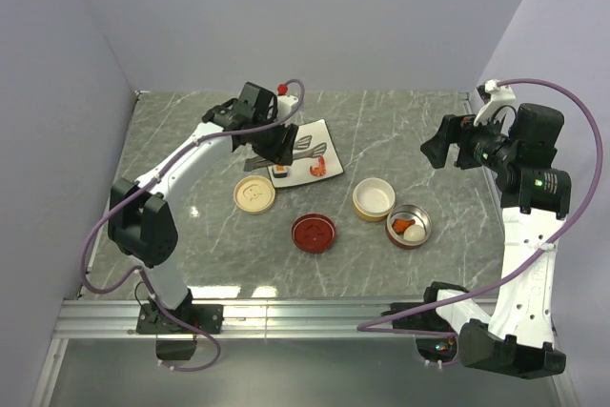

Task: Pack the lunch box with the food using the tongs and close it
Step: Pick up the food using the clamp

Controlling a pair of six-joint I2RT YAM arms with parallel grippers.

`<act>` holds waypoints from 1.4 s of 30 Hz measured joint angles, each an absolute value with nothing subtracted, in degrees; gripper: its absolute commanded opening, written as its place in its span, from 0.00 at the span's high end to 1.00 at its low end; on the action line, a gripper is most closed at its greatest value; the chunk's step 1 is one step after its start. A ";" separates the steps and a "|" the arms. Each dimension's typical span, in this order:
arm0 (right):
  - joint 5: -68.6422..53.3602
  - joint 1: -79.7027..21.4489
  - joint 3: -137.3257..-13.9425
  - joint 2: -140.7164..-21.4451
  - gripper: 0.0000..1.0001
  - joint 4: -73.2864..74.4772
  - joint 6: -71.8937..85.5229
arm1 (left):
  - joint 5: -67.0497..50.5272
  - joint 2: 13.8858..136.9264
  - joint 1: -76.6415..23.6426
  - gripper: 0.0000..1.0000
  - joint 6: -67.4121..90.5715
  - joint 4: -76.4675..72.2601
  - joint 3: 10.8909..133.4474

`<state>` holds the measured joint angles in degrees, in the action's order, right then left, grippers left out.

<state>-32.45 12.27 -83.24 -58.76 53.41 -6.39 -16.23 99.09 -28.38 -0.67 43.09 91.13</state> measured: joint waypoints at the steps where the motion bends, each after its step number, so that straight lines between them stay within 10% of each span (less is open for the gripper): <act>1: -32.45 12.27 -83.24 -58.76 0.00 53.41 -6.39 | -15.99 99.55 -28.51 0.45 0.05 42.89 91.13; 31: -32.14 12.27 -82.17 -58.74 0.00 53.19 -6.44 | -15.33 111.57 -29.85 0.50 5.65 40.95 94.78; 42: -31.94 12.27 -82.06 -58.74 0.00 53.21 -6.44 | -15.05 113.27 -31.55 0.69 5.43 41.34 96.57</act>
<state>-31.94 12.27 -82.06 -58.74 53.21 -6.44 -15.05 113.27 -31.55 5.43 41.34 96.57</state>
